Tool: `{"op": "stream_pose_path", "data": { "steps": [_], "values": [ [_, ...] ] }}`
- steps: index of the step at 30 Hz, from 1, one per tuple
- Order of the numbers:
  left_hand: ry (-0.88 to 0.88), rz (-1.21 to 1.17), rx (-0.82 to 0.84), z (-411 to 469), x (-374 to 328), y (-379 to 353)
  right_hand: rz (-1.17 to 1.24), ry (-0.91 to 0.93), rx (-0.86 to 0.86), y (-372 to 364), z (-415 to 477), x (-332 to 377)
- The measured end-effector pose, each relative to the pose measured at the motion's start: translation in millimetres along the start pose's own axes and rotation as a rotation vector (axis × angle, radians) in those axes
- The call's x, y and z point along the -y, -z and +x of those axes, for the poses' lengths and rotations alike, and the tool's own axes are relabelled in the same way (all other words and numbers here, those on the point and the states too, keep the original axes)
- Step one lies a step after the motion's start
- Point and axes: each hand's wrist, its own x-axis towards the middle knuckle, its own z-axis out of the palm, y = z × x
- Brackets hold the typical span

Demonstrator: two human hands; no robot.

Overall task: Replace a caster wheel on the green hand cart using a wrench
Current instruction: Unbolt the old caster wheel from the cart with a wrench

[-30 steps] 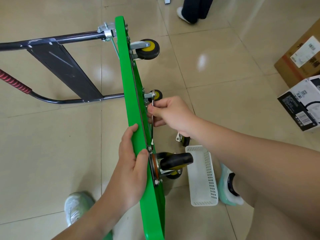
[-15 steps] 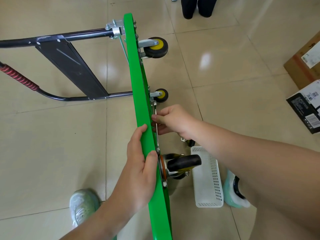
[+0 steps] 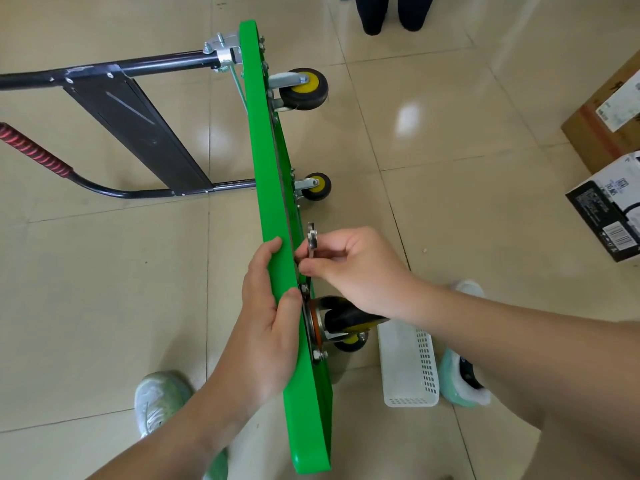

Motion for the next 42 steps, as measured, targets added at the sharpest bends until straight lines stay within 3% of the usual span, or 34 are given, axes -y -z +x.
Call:
{"op": "stream_pose_path", "data": {
  "steps": [16,33,42],
  "values": [
    [0.010,-0.010,0.005,-1,1,-1,0.051,0.104,-0.207,21,13,16],
    [-0.001,0.009,0.027,0,4,1,0.032,-0.331,-0.048,11,72,-14],
    [-0.008,0.011,0.032,-1,2,2,-0.016,-0.206,-0.051,5,59,-8]
  ]
}}
